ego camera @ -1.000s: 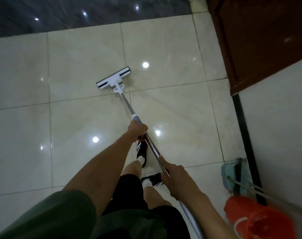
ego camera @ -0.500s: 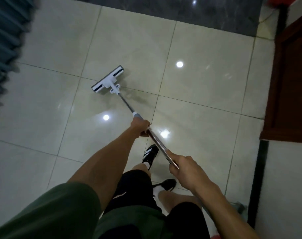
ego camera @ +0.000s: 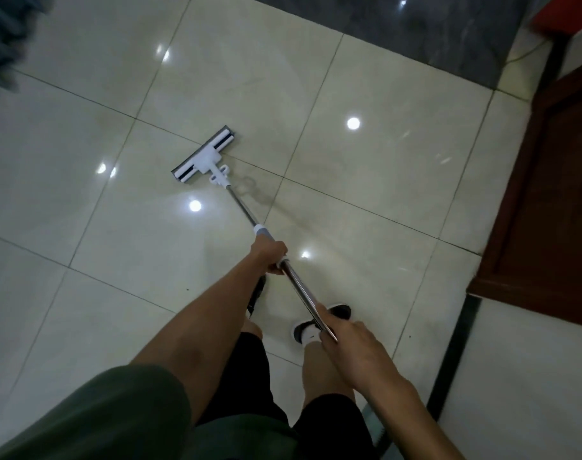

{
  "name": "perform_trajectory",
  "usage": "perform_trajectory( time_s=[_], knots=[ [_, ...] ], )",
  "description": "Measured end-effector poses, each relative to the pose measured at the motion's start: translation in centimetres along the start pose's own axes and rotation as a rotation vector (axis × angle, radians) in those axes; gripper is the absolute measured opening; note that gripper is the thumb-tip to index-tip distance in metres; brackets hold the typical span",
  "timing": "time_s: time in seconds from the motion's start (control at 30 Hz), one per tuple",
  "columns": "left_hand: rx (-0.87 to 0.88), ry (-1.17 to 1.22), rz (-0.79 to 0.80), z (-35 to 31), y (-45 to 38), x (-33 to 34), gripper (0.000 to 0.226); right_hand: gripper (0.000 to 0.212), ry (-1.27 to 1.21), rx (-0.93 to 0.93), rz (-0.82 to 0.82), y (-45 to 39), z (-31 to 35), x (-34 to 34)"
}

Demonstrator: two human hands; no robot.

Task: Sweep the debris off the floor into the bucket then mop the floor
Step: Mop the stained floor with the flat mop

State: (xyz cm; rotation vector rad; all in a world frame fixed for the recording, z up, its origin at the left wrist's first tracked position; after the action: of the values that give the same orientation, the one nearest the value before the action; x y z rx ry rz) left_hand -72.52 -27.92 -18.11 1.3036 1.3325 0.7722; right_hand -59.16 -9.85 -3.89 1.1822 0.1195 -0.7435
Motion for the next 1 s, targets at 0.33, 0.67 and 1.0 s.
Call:
perform_trajectory(
  time_s=[0.33, 0.67, 1.0],
  knots=[
    [0.074, -0.036, 0.068, -1.5, 4.4, 15.1, 0.033, 0.055, -0.048, 0.061, -0.098, 6.2, -12.9, -5.4],
    [0.113, -0.061, -0.076, -1.2, 6.1, 15.8, 0.021, 0.058, -0.094, 0.015, -0.083, 7.1, -14.2, -5.2],
    [0.196, -0.008, -0.097, -8.8, 4.0, 8.2, 0.027, 0.057, -0.118, -0.053, -0.175, 0.8, -7.7, -8.0]
  ],
)
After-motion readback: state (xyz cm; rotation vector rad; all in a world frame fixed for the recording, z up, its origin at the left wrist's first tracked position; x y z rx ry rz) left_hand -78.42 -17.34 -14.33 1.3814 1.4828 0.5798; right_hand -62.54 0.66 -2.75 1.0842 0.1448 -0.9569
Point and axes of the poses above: each hand's wrist, its own y-axis away from the middle knuckle, its own x-axis out of the palm, z = x × y, the point moved 2 cm from there along -y, towards the middle knuckle, and after that the axes turned 3 degrees about y, right-handed, at the moved point
